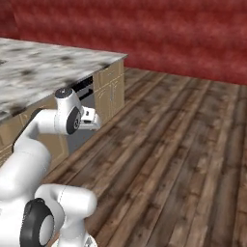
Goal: Four empty soda cans are scattered around the kitchen. Gather all the cans and cluster them next to the stove for recycling.
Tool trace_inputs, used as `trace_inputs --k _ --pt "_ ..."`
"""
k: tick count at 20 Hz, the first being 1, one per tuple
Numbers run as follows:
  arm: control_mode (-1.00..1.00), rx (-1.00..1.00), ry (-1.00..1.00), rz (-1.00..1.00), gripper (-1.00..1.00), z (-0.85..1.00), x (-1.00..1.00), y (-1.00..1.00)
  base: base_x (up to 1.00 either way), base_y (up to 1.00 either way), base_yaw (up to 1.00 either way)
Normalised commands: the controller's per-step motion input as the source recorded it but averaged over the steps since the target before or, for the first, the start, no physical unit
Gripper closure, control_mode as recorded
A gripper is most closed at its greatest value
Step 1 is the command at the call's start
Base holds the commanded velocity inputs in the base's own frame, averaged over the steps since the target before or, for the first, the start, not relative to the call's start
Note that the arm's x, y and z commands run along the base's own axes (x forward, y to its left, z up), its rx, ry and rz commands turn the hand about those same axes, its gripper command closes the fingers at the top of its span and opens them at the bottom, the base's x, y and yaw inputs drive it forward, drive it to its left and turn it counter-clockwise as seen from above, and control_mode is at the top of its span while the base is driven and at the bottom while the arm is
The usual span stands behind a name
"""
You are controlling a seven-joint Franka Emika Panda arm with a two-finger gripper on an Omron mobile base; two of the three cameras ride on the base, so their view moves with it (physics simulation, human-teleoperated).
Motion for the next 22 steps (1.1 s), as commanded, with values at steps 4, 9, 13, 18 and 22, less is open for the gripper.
trace_inputs --k 4,9,13,18,22 --pt "1.00 0.00 0.00 0.00 -1.00 0.00 0.00 0.00 0.73 -0.06 0.03" --pt "1.00 0.00 0.00 0.00 -1.00 0.00 0.00 0.00 0.73 -0.11 0.01" --pt "1.00 0.00 0.00 0.00 -1.00 0.00 0.00 0.00 0.73 -0.13 0.02" --pt "1.00 0.00 0.00 0.00 -1.00 0.00 0.00 0.00 0.73 -0.13 0.03" --pt "1.00 0.00 0.00 0.00 -1.00 0.00 0.00 0.00 0.72 -0.12 0.04"
